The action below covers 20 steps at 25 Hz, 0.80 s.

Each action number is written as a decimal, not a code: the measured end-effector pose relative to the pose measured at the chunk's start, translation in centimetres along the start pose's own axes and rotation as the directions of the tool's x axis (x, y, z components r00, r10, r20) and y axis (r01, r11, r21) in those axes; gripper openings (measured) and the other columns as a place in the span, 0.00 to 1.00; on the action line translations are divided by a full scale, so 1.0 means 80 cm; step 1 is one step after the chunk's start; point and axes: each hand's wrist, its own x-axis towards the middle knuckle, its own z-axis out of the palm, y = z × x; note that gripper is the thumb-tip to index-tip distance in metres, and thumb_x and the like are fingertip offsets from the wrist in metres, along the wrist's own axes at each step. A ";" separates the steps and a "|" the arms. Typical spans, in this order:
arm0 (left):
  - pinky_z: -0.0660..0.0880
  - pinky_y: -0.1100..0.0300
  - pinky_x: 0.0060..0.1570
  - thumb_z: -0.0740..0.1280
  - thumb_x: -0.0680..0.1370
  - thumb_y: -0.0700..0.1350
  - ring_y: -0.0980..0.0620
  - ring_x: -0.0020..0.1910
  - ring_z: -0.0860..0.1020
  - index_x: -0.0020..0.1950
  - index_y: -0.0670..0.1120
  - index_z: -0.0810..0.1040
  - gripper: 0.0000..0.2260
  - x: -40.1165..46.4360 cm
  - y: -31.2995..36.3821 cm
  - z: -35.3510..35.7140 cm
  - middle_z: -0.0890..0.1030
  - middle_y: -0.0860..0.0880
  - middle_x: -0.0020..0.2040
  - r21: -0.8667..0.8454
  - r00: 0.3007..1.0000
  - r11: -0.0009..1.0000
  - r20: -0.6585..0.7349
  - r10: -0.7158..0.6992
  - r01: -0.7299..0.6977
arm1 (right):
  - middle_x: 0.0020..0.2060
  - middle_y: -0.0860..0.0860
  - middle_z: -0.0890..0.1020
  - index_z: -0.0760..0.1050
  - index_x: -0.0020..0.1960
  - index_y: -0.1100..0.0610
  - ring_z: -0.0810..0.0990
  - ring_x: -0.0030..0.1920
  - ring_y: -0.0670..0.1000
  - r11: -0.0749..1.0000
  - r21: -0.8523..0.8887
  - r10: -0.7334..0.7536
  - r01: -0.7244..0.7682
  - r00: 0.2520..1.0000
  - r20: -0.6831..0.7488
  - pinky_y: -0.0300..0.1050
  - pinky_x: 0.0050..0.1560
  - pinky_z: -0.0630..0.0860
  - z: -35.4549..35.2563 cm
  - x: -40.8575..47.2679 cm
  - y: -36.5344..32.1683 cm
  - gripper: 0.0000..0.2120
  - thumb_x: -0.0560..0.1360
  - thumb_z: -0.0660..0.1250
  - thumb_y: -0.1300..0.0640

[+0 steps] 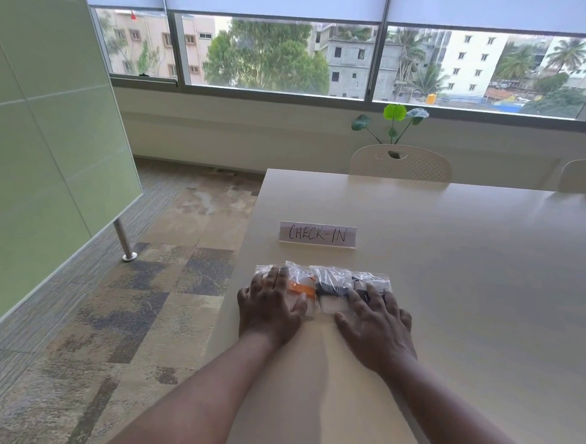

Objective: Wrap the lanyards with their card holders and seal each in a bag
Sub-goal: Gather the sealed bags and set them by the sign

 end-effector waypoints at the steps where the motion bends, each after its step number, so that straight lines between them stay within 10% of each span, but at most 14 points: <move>1: 0.56 0.43 0.73 0.50 0.74 0.70 0.46 0.80 0.57 0.80 0.55 0.59 0.37 0.000 0.000 0.000 0.60 0.52 0.82 0.015 1.000 1.000 0.009 0.000 0.000 | 0.82 0.48 0.56 0.53 0.80 0.38 0.51 0.81 0.56 1.000 -0.006 -0.001 0.001 1.000 -0.007 0.58 0.73 0.54 0.001 0.000 0.000 0.39 0.73 0.42 0.23; 9: 0.47 0.34 0.72 0.42 0.68 0.81 0.39 0.81 0.49 0.81 0.57 0.56 0.47 0.000 0.006 -0.007 0.50 0.51 0.84 0.084 0.990 0.993 0.106 -0.089 0.080 | 0.82 0.46 0.53 0.53 0.78 0.38 0.48 0.81 0.54 1.000 0.007 0.015 -0.015 1.000 0.005 0.58 0.72 0.51 0.001 0.005 -0.001 0.37 0.73 0.44 0.24; 17: 0.38 0.33 0.75 0.48 0.79 0.59 0.45 0.82 0.40 0.81 0.58 0.55 0.29 -0.002 -0.003 -0.008 0.47 0.54 0.84 -0.035 0.995 0.999 0.096 -0.005 0.009 | 0.82 0.43 0.45 0.41 0.78 0.32 0.38 0.81 0.53 1.000 0.009 -0.009 0.008 0.999 0.051 0.59 0.72 0.46 0.003 0.006 0.005 0.32 0.76 0.40 0.27; 20: 0.37 0.34 0.74 0.47 0.80 0.64 0.43 0.82 0.41 0.82 0.60 0.53 0.29 -0.003 -0.006 -0.011 0.44 0.55 0.84 0.038 0.990 0.999 0.141 -0.030 0.024 | 0.82 0.45 0.50 0.45 0.79 0.34 0.43 0.81 0.53 0.999 0.039 0.027 -0.028 0.999 0.035 0.59 0.72 0.46 0.004 0.007 0.006 0.31 0.77 0.41 0.31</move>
